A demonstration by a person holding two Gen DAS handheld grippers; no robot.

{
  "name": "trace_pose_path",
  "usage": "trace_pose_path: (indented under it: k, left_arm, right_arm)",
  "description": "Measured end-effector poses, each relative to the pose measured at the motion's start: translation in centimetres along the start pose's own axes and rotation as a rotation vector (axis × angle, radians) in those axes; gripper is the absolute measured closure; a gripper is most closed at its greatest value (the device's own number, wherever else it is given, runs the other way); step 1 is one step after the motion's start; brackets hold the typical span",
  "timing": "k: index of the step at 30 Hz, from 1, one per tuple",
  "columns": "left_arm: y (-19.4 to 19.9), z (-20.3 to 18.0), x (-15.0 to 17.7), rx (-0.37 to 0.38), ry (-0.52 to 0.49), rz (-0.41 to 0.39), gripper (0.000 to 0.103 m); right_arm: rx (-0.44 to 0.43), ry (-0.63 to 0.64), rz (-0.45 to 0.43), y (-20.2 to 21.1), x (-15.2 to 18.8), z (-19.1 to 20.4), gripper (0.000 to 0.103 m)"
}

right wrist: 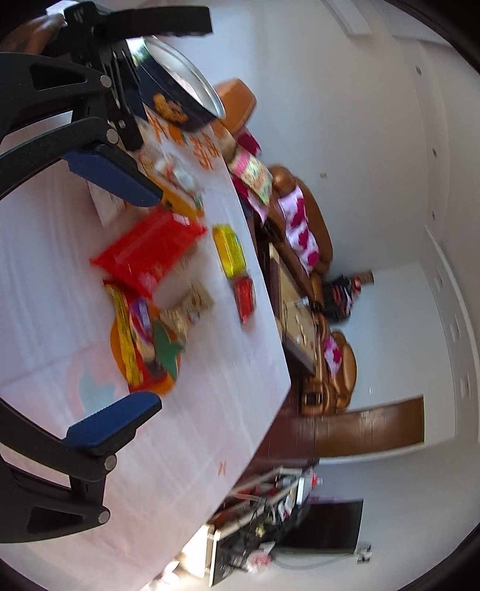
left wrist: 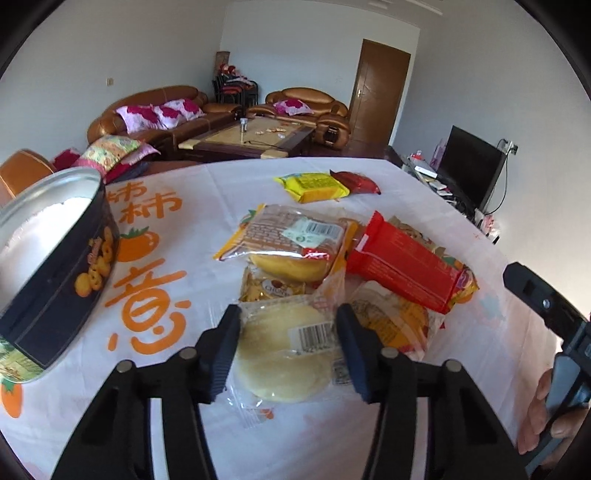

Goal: Organize snacks
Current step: 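Grasp the clear-wrapped round bun with left tool while right grasps yellow bread bag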

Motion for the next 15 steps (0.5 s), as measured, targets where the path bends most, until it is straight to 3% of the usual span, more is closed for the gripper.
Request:
trace_pose_path:
  k: [8,12,15]
  left_arm:
    - [5.2,2.9,-0.1,-0.089,0.023,-0.117,0.0]
    - [8.3,4.9,-0.2,-0.155,0.024,-0.161,0.0]
    - [9.3,6.1,0.1,-0.21,0.012,-0.174,0.0]
  right_arm:
    - [-0.099,0.128,0.11,-1.9,2.5,5.5,0.002]
    - [-0.095,0.232,0.167,-4.4,3.5,8.9,0.002]
    - [-0.045,0.281,0.243,-6.7,4.5,10.4,0.002]
Point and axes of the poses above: each gripper's, at about its wrist camera, not at the fingertips, and y roughly against the way its jaws point, z to its left, x to its underside, the point moved 2 cm from there along -y, roughly the way its jaws point, and after that the axes turned 13 degrees about -y, right-handed, at the moved point
